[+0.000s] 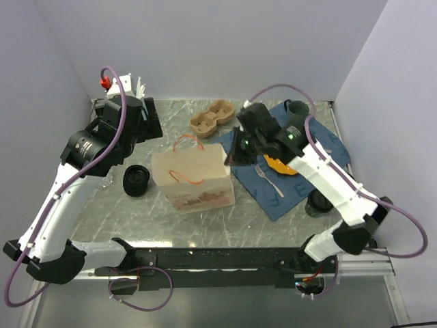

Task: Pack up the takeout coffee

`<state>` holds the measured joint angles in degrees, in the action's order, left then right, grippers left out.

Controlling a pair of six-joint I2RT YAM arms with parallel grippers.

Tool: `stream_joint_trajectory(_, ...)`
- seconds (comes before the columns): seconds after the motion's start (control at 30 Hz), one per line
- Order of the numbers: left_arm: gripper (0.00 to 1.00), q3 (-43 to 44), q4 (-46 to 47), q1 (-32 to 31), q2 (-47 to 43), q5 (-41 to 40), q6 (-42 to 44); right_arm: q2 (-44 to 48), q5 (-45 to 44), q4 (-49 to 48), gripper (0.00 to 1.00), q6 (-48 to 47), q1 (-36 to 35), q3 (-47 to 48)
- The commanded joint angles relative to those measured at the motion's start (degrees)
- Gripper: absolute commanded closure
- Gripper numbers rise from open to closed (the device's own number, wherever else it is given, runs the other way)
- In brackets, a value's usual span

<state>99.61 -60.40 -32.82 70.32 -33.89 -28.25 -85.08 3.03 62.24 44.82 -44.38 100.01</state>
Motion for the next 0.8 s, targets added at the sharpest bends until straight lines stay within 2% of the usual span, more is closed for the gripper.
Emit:
stream_joint_trajectory(0.0, 0.06, 2.7, 1.8, -0.2, 1.1, 3.4, -0.2, 6.1, -0.5, -0.1, 1.00, -0.3, -0.3, -7.9)
stream_joint_trajectory(0.2, 0.05, -0.4, 2.8, -0.1, 1.6, 3.2, 1.0, 8.8, -1.3, 1.4, 0.99, 0.1, -0.3, -10.5)
stream_joint_trajectory(0.3, 0.03, -1.8, 4.6, -0.1, 2.4, 4.4, 3.9, 9.1, -1.8, 2.6, 0.93, 0.3, -0.4, -10.4)
stream_joint_trajectory(0.37, 0.04, -2.1, 5.0, -0.1, 2.8, 7.2, 3.4, 9.8, -2.7, 3.1, 0.83, 0.4, -0.3, -10.0)
stream_joint_trajectory(0.57, 0.07, -4.0, 8.5, 0.6, 4.8, 11.8, 2.9, 9.9, -4.5, 6.6, 0.74, -0.9, 0.0, -4.9)
stream_joint_trajectory(0.63, 0.06, -2.1, 10.4, 1.2, 7.5, 12.8, 3.6, 10.5, -4.3, 7.5, 0.66, -1.3, -0.1, -4.0)
stream_joint_trajectory(0.7, 0.07, 0.2, 11.3, 1.3, 11.5, 13.9, 4.6, 11.2, -4.7, 7.8, 0.65, -1.6, -0.1, -3.8)
stream_joint_trajectory(0.73, 0.07, 2.1, 12.3, 1.4, 12.7, 13.9, 4.6, 11.8, -5.0, 8.3, 0.61, -2.1, -0.2, -3.5)
stream_joint_trajectory(0.77, 0.11, 2.9, 12.9, 1.4, 15.2, 13.2, 3.1, 12.2, -5.4, 8.7, 0.58, -2.5, -0.1, -3.3)
